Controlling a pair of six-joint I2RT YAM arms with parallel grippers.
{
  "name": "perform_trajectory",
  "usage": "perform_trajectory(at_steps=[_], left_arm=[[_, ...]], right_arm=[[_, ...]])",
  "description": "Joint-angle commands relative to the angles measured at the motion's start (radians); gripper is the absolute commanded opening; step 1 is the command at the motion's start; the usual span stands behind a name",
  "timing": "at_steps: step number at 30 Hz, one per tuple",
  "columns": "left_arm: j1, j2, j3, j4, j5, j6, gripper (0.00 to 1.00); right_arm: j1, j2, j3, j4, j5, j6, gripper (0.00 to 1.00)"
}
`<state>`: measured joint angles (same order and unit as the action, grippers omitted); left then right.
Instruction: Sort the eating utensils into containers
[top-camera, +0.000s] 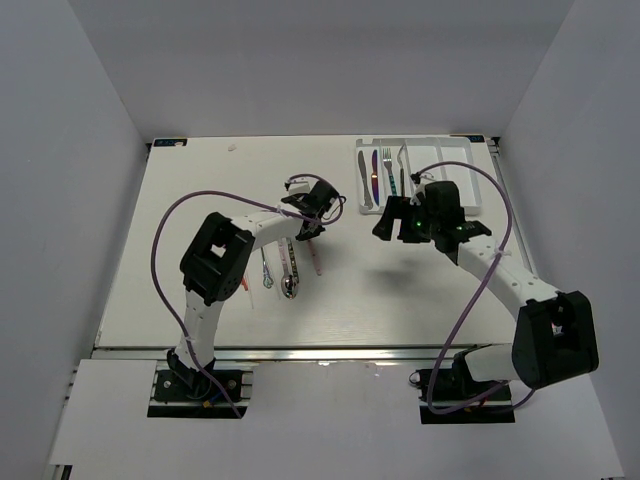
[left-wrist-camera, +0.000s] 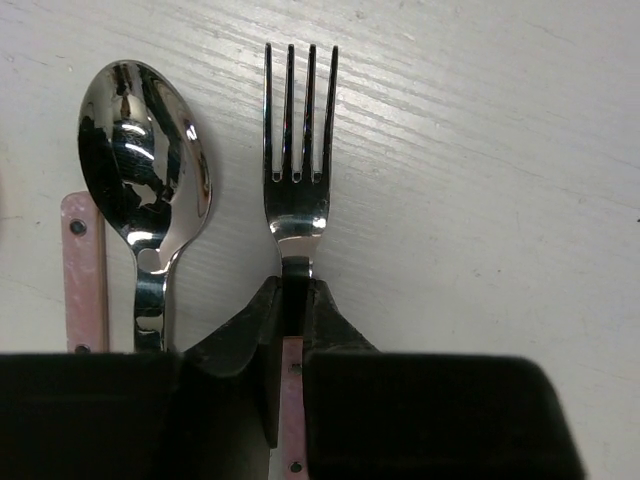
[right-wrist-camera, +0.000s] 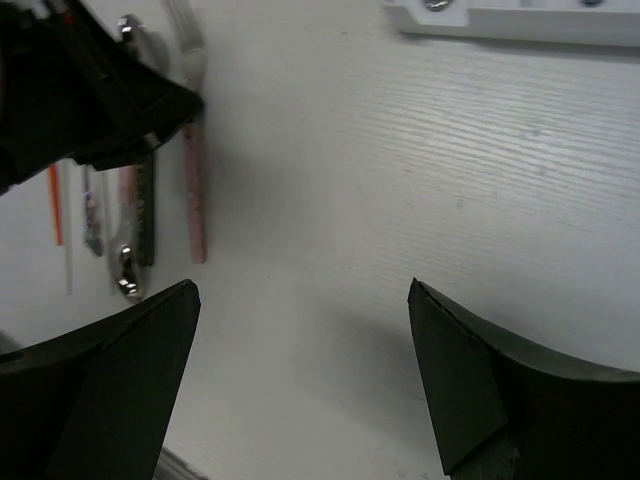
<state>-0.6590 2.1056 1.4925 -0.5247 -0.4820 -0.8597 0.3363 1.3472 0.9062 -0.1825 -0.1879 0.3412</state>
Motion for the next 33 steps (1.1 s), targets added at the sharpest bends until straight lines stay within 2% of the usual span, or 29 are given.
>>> perform_trajectory(at_steps=[1,3,5,11,16,22,25,29,33], left_arm=[[-0.005,-0.033,-0.046,0.028,0.106,0.007,0.00],[-0.014,-0.067,-0.063,0.057,0.135,0.013,0.00],[-0.037,-0.131,-0.093,0.110,0.175,0.014,0.00],[-0.096,-0.310,-0.185,0.258,0.247,-0.024,0.00],[-0.117,-0.380,-0.227,0.351,0.333,-0.058,0.00],[-0.134,-0.409,-0.253,0.430,0.381,-0.078,0.00],[-0.134,-0.418,-0.265,0.446,0.390,-0.082,0.00],[-0.134,-0.421,-0.282,0.482,0.414,-0.098,0.00],[-0.134,-0.430,-0.290,0.502,0.415,-0.107,0.00]], right_arm=[[0.003,-0.052,-0.065,0.158,-0.201,0.071,0.89],[0.006,-0.048,-0.105,0.256,-0.301,0.110,0.89],[0.027,-0.045,-0.147,0.385,-0.334,0.189,0.89],[0.092,-0.095,-0.243,0.479,-0.202,0.246,0.85],[0.112,-0.071,-0.221,0.449,-0.168,0.249,0.76],[0.116,-0.034,-0.214,0.482,-0.202,0.286,0.63],[0.116,-0.039,-0.230,0.520,-0.212,0.300,0.47],[0.115,-0.022,-0.234,0.551,-0.232,0.324,0.37],[0.116,0.007,-0.219,0.557,-0.242,0.335,0.36]])
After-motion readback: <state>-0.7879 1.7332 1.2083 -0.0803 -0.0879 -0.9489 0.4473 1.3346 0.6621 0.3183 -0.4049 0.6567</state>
